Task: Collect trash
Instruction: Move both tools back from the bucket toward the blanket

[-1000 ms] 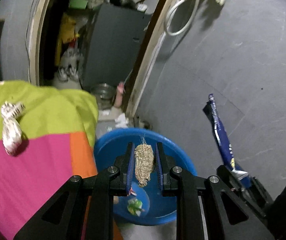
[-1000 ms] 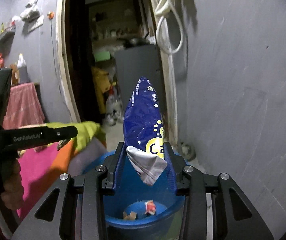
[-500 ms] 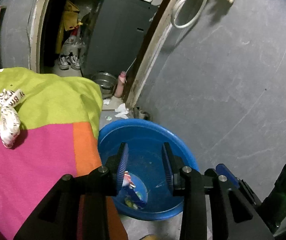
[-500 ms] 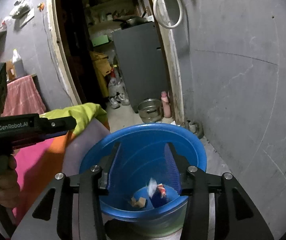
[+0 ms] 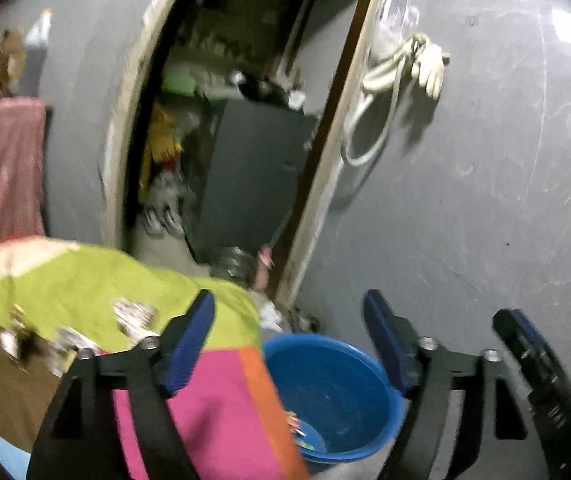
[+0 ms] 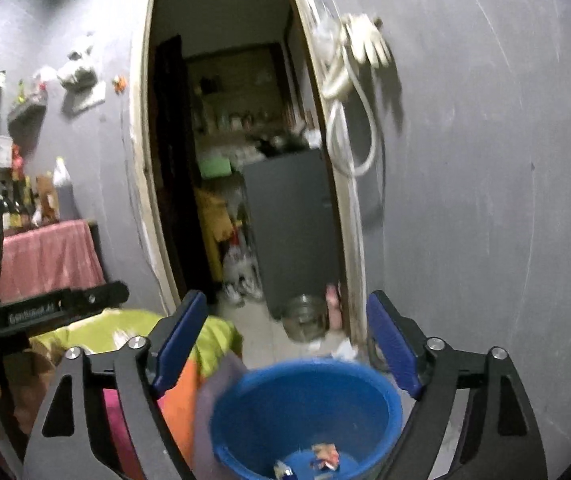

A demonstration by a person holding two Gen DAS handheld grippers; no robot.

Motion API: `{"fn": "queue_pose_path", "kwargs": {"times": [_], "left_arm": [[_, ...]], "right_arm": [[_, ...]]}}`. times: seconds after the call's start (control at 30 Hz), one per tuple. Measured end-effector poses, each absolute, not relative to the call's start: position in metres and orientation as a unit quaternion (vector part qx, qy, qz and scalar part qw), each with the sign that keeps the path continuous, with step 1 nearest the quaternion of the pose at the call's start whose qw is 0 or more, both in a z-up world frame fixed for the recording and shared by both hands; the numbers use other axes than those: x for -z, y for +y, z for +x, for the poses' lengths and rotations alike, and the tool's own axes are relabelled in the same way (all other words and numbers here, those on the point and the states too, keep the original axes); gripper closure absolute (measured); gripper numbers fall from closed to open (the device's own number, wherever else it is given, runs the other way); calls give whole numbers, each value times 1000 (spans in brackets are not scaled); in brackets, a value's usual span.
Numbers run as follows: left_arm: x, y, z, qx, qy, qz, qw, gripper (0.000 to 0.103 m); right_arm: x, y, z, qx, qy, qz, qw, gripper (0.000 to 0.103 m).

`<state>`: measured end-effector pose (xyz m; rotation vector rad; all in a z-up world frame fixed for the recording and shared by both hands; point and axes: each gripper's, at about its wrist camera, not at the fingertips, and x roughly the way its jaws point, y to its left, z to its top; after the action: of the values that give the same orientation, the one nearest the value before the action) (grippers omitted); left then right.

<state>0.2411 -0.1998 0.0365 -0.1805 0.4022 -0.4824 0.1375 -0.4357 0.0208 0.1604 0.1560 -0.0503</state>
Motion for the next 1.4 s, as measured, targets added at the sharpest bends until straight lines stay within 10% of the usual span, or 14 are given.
{"fn": "queue_pose_path", "kwargs": {"times": [0.17, 0.6, 1.4], "left_arm": [[-59, -158, 215, 214, 146, -92, 962, 12], [-87, -59, 162, 142, 62, -88, 984, 2], [11, 29, 219, 51, 179, -77, 980, 2]], "right_arm": [[-49, -408, 130, 7, 35, 78, 996, 0], [-82, -325, 110, -44, -53, 52, 996, 0], [-15, -240, 199, -100, 12, -12, 995, 0]]}}
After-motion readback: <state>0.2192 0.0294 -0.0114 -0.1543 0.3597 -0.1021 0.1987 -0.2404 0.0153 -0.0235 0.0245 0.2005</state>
